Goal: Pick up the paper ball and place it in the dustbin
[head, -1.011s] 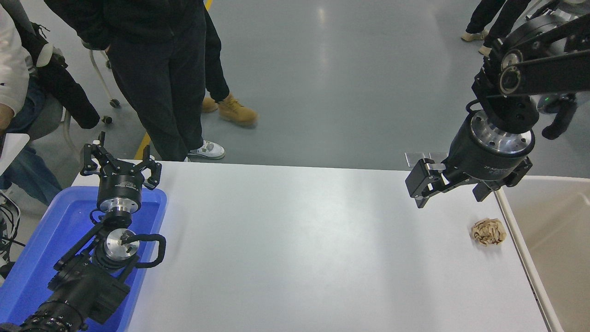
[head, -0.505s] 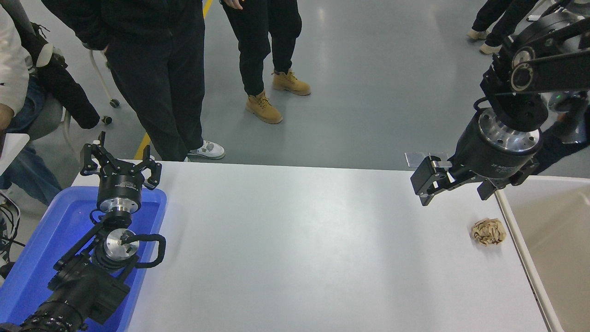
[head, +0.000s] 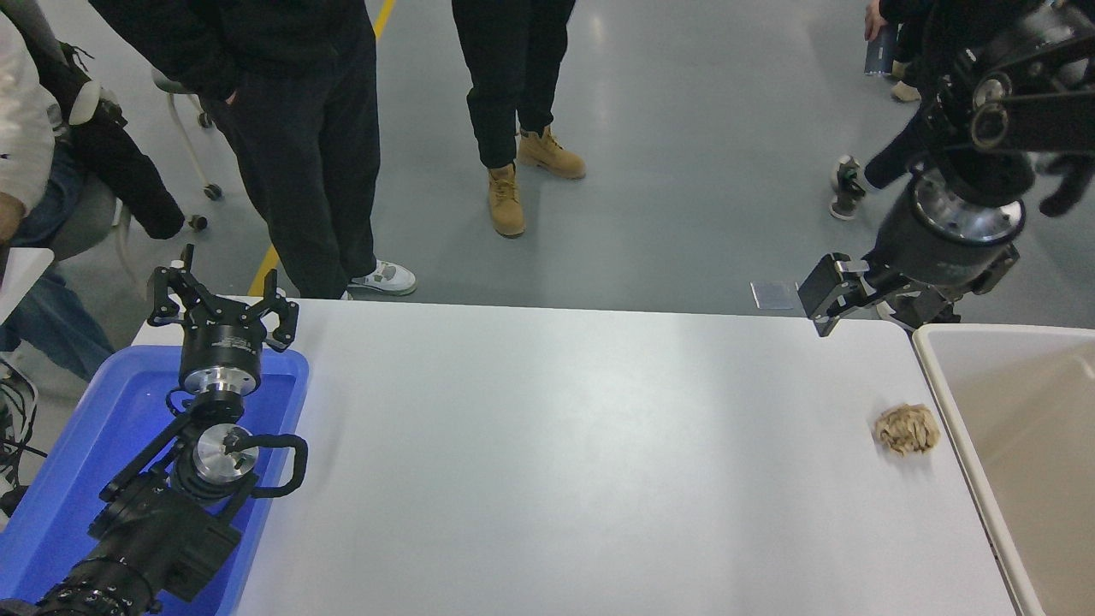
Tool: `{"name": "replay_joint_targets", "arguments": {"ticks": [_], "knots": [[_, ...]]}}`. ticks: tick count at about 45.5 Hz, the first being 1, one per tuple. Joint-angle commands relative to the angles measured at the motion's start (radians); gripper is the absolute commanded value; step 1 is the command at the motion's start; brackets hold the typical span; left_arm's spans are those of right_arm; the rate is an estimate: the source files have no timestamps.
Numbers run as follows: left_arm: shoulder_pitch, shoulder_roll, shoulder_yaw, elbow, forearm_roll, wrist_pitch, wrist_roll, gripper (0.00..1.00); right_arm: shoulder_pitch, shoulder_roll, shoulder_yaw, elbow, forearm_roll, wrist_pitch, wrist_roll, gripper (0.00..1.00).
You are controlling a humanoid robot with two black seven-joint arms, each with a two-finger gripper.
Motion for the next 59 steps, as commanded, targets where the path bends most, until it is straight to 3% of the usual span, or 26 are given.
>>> {"name": "replay_joint_targets", "arguments": {"ticks": [1,14,23,34,59], "knots": [[0.000,0.000,0.000,-0.002,0.000,0.000,0.000,0.99,-0.321,-0.009,0.135,-0.365,-0.168,-0.002,-0.001,1.00],[0.000,0.000,0.000,-0.002,0.000,0.000,0.000,0.99,-0.597,-0.011,0.229,-0.686,-0.303,-0.104,0.001,1.00],[0.000,0.000,0.000,0.001,0.000,0.000,0.000,0.99,-0.743,-0.012,0.229,-0.820,-0.323,-0.207,0.004,1.00],[0.000,0.000,0.000,0.001,0.000,0.000,0.000,0.99,-0.888,-0.012,0.246,-0.858,-0.308,-0.330,0.070,1.00],[0.000,0.000,0.000,0.001,0.000,0.000,0.000,0.99,-0.996,0.011,0.339,-0.846,-0.302,-0.382,0.079,1.00]]}}
